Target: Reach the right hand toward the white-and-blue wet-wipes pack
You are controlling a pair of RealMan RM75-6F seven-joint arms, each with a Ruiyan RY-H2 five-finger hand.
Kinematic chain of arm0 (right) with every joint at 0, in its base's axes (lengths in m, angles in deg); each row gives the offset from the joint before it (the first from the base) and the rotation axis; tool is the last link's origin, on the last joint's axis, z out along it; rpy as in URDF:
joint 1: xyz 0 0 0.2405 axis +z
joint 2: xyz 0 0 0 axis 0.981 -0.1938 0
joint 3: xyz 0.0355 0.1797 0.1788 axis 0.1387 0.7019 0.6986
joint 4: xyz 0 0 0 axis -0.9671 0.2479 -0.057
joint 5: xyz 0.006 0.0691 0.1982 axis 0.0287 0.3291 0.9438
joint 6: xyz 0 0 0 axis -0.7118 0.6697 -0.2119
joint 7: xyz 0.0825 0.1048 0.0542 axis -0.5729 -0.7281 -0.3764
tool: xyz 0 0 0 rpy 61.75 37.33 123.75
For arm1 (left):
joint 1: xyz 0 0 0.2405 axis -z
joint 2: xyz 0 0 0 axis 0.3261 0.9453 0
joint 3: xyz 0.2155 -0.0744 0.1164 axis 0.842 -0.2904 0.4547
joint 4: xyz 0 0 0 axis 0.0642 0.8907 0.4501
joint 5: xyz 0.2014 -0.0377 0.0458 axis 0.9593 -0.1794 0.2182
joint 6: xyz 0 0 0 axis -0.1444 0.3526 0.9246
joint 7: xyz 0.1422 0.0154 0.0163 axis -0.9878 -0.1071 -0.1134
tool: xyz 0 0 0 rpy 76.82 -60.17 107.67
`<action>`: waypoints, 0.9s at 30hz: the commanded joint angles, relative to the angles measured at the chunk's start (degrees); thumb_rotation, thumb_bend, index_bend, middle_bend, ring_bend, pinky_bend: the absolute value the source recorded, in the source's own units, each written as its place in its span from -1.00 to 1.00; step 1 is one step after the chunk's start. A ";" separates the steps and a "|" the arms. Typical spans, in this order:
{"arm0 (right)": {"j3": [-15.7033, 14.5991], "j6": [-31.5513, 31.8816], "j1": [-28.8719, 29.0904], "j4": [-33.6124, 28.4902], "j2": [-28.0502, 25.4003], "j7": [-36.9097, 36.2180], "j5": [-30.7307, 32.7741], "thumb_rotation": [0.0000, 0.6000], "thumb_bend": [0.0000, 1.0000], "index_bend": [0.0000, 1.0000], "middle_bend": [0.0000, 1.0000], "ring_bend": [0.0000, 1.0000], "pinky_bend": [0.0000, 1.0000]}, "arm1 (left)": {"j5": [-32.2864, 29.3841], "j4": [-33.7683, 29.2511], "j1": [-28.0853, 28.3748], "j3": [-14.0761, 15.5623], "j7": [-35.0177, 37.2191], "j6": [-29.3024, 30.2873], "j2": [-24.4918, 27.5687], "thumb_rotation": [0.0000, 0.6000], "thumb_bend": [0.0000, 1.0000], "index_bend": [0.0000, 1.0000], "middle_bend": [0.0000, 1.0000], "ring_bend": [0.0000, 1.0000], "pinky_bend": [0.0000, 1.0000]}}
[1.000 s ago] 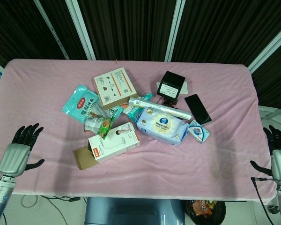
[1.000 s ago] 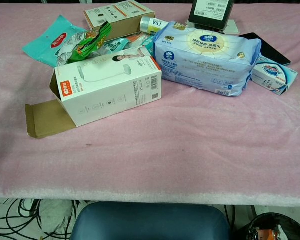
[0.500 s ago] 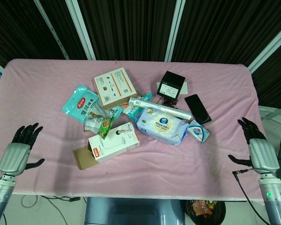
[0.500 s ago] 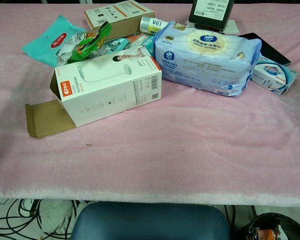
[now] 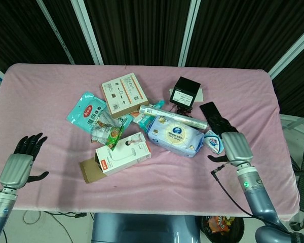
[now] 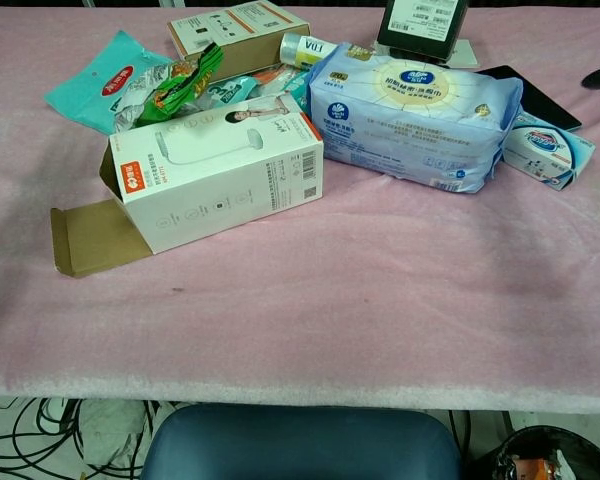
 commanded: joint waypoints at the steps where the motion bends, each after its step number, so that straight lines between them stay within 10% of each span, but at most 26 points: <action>1: 0.27 -0.99 2.65 0.94 3.02 3.46 2.76 1.00 -0.96 -1.00 -1.00 -1.00 -0.58 | -0.50 -0.28 0.13 -0.03 0.46 -0.59 0.21 1.00 -1.00 -1.00 -1.00 -1.00 -1.00; 27: 0.44 -8.08 16.03 19.41 17.08 11.26 14.09 1.00 -0.98 -1.00 -1.00 -1.00 -0.60 | -3.09 -1.77 0.75 -0.50 1.66 -2.89 1.14 1.00 -1.00 -1.00 -1.00 -1.00 -1.00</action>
